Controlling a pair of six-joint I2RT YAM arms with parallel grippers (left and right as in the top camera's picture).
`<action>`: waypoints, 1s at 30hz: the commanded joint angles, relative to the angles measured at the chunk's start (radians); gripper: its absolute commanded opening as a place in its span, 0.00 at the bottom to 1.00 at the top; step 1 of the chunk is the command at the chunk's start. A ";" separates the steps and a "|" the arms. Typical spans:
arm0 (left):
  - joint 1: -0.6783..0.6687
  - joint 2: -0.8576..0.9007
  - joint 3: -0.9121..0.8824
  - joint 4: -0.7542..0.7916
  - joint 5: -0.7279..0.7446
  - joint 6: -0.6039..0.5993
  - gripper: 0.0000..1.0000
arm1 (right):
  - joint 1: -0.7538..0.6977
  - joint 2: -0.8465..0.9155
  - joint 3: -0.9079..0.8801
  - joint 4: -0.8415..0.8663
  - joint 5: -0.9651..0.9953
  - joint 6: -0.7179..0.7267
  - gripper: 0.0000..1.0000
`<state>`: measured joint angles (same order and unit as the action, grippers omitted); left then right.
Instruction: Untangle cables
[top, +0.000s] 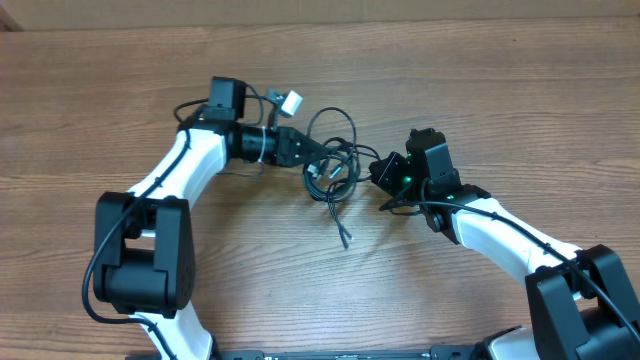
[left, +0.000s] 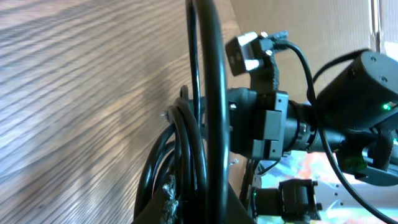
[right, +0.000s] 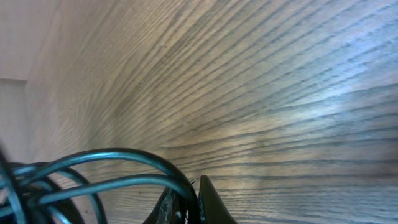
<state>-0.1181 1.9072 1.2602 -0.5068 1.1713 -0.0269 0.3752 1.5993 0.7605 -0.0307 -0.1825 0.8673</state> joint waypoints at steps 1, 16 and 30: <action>0.117 -0.030 0.005 -0.006 0.049 -0.019 0.04 | -0.068 0.002 -0.015 -0.048 0.167 0.014 0.04; 0.239 -0.030 0.005 -0.076 0.014 -0.025 0.04 | -0.069 0.002 -0.015 -0.055 0.190 0.014 0.04; -0.099 -0.030 0.005 -0.093 -0.623 -0.186 0.48 | -0.069 0.002 -0.015 -0.054 0.189 0.014 0.04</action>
<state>-0.1654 1.9057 1.2560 -0.6033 0.7162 -0.1669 0.3027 1.5997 0.7448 -0.0910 -0.0143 0.8757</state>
